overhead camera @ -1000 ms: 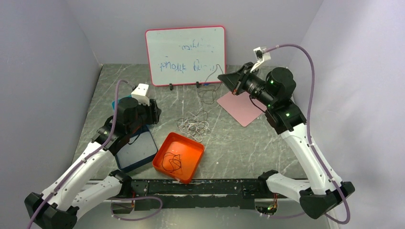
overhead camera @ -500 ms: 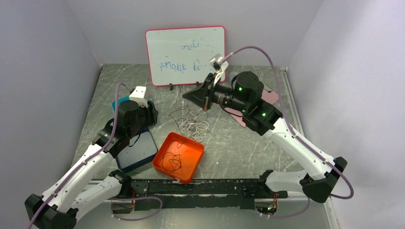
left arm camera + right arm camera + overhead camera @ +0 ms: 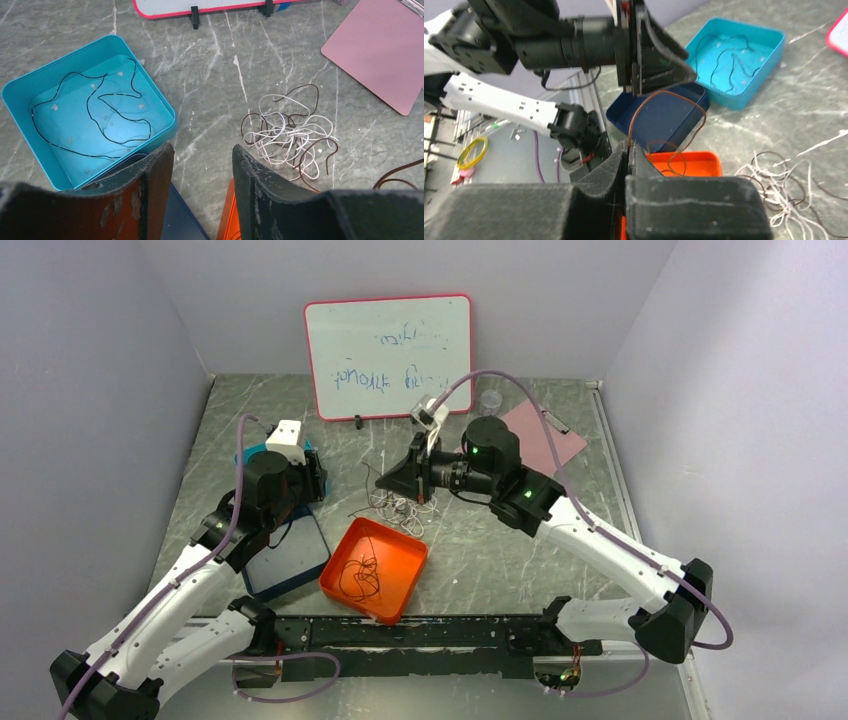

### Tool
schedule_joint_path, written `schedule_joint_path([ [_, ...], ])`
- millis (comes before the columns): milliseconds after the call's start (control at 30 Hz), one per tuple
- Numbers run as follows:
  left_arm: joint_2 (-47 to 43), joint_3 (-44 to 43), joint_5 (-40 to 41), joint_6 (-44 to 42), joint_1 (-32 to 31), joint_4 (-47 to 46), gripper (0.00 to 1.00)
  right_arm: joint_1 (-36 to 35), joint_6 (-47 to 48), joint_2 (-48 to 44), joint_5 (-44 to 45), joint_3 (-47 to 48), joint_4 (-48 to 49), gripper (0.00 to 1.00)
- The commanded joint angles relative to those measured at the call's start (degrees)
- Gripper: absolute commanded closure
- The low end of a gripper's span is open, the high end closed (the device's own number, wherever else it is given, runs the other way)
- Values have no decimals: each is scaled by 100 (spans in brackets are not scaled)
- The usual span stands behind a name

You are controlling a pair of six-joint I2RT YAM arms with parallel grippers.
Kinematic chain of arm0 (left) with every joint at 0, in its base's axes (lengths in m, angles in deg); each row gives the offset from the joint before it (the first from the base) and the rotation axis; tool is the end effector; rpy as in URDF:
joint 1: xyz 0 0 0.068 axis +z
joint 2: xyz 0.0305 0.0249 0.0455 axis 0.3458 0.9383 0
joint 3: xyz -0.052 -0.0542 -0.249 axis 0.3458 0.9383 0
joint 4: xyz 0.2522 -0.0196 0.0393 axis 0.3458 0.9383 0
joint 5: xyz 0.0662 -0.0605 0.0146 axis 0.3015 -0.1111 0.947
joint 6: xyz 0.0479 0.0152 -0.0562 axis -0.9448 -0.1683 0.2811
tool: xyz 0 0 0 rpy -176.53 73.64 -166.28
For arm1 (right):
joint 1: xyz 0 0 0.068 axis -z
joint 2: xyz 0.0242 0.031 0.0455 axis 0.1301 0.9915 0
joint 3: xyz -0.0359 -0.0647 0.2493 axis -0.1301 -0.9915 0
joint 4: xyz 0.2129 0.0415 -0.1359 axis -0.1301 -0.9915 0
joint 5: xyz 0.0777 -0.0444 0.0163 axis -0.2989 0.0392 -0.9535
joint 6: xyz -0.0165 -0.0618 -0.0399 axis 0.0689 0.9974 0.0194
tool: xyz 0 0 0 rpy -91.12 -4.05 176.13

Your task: Untangle the cables

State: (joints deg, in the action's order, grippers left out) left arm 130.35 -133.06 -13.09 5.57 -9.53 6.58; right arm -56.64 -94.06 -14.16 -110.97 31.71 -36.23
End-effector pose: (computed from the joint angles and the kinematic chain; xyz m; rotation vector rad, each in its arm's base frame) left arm 0.1959 -0.0919 0.2965 0.0546 1.9574 -0.2537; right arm 0.1787 0.2473 0.3834 -0.8314 1.6600 1.2061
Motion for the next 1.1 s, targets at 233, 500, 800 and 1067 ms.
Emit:
schedule_joint_path([
  [233,12,26,78,34,41,-45,48,-149,-390,-14,-837,-890,755,100],
  [500,50,18,46,26,53,-69,48,-197,-420,33,-820,-1217,714,100],
  [800,106,14,-23,22,79,-106,48,-216,-143,196,-268,-1405,49,100],
  [1067,120,4,-78,6,131,-129,48,-398,183,891,-560,-1408,-295,100],
])
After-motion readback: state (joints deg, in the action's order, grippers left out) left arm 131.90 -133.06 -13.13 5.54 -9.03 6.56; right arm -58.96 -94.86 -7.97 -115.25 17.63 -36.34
